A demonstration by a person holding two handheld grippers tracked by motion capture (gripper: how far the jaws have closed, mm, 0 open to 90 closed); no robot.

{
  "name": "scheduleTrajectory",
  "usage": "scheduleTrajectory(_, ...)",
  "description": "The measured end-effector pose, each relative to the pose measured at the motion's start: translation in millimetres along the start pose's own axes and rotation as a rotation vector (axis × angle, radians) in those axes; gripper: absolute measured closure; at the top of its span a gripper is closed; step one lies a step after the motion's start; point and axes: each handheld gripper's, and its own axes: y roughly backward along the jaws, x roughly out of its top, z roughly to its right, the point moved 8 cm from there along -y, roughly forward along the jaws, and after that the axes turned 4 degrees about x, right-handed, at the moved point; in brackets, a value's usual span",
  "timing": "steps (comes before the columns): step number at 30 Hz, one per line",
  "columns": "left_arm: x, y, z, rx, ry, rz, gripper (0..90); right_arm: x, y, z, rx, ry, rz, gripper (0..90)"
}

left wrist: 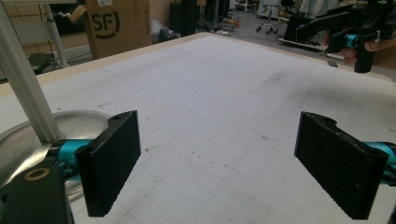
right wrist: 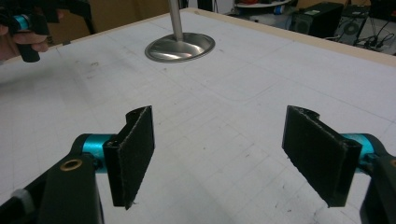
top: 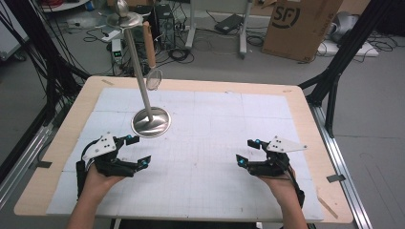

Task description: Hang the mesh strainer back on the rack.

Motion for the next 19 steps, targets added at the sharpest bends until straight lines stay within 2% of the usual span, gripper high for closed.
scheduleTrajectory(19, -1.0, -1.0, -0.2, 0.001, 0.001, -0.007, 15.0, -1.8, -1.6, -0.5, 0.007, -0.002, -0.007, 24.4)
